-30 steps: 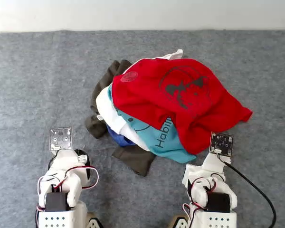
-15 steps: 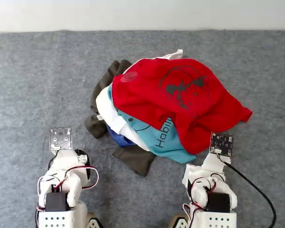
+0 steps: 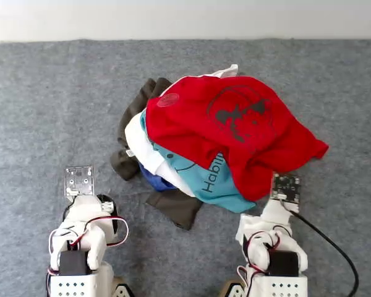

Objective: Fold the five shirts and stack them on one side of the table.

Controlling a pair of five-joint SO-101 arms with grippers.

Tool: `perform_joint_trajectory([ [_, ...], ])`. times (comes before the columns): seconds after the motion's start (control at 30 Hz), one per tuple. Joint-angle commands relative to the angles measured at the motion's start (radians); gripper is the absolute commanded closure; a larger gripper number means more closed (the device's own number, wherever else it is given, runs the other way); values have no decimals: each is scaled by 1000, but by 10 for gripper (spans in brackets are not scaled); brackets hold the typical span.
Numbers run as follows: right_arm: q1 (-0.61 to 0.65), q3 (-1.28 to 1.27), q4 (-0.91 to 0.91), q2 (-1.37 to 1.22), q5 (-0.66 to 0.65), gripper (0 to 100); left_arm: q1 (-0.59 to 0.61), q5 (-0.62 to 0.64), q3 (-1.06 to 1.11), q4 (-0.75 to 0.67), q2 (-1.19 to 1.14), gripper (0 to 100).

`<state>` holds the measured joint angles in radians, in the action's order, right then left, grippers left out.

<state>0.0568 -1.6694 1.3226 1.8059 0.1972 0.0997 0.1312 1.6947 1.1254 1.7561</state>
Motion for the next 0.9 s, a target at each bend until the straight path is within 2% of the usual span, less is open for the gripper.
perform_joint_trajectory([
  [0.0,82,-14,-15,7,8,989,0,8,-7,-11,-2,984],
  [0.37,317,-14,-15,7,8,989,0,8,-7,-11,-2,984],
  [0.73,358,-12,-21,7,3,983,0,8,-7,-11,-2,984],
  [0.87,355,-12,-48,7,8,884,2,8,-7,-11,-2,984],
])
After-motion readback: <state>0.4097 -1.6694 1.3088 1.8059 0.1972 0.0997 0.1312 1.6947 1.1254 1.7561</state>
